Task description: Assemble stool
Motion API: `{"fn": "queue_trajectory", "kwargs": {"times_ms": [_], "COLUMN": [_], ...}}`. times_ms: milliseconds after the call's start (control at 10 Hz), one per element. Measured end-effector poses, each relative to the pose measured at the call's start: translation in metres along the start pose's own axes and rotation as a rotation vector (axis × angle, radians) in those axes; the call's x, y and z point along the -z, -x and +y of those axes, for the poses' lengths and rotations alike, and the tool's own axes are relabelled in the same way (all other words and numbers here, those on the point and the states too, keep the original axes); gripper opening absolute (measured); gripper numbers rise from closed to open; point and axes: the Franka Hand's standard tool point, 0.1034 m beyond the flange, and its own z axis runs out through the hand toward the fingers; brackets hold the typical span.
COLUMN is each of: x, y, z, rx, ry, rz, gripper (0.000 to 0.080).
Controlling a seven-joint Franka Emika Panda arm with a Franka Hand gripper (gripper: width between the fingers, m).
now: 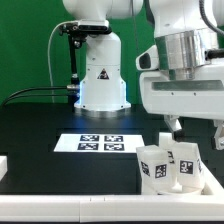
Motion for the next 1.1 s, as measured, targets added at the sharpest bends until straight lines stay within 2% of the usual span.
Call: {"fn": "queue_trajectory", "kwargs": {"times_ms": [200,300,600,700,800,900,1100], "x": [0.009,0.006,0.006,0.006,0.003,-0.001,-0.003], "y": [-0.005,-0.005,-0.011,-0.011,-0.008,-0.004,-0.001], "z": [-0.003,0.001,0.005,0.005,0.002,0.001,-0.002], "rx": [0.337,0.472,0.667,0.832,1.087,1.267,1.477], "ry": [0.025,0.036,0.049,0.084,0.144,0.164,0.228], "rz": [-0.037,-0.056,-0.041,-0.032,-0.018,-0.039,-0.052], "gripper": [0.0648,0.0648,0.0648,0.0648,0.0648,0.0648,0.0648]}}
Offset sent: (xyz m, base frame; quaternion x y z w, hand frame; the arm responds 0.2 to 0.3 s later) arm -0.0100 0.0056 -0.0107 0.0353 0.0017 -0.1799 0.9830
